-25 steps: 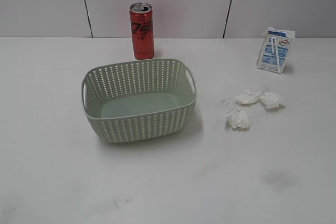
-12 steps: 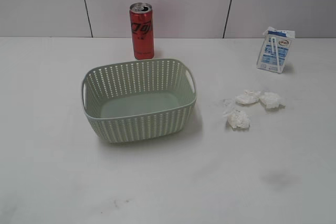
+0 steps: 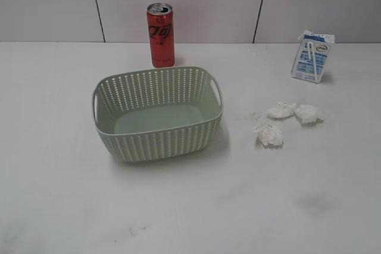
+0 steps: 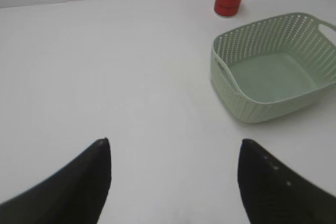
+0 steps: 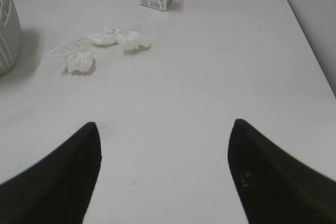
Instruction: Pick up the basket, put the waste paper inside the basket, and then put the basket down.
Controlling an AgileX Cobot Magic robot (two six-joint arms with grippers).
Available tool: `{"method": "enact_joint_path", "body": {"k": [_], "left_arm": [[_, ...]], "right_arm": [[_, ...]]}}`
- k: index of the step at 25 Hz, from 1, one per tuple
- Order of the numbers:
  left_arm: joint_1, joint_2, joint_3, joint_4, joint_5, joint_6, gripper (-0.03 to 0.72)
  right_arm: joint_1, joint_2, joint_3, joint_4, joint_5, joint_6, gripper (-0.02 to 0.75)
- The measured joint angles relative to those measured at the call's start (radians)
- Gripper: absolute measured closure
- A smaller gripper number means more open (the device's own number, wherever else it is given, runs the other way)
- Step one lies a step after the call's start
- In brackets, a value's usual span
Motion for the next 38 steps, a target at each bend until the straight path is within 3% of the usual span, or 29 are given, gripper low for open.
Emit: {"method": "enact_joint_path", "body": {"k": [15,17,22,27,33,38], "left_arm": [[-0.177,0.744,-0.295,-0.067,-0.031,-0.006,0.133],[-0.211,0.859,-0.350,-0.043,-0.033,-0.052,0.133],[-0.266,1.111,-0.478,0.104,-0.041,-0.295,0.133],[-0.270,1.329,-0.563,0.117,-0.060,-0.456,0.133],[-0.270,1.494,-0.680,0.096,-0.051,-0.516,0.133],[-0.270,1.573,-0.708,0.091,-0.012,-0.566,0.141]], "right_arm": [[0.000,0.000,0.000,0.000,0.000,0.001,0.167],[0.000,0.000,0.000,0.000,0.000,0.000,0.167],[0.000,0.000,0.000,0.000,0.000,0.000,0.167],[0.000,0.000,0.000,0.000,0.000,0.000,0.167],[0.000,0.000,0.000,0.000,0.000,0.000,0.167],[0.000,0.000,0.000,0.000,0.000,0.000,0.167]]}}
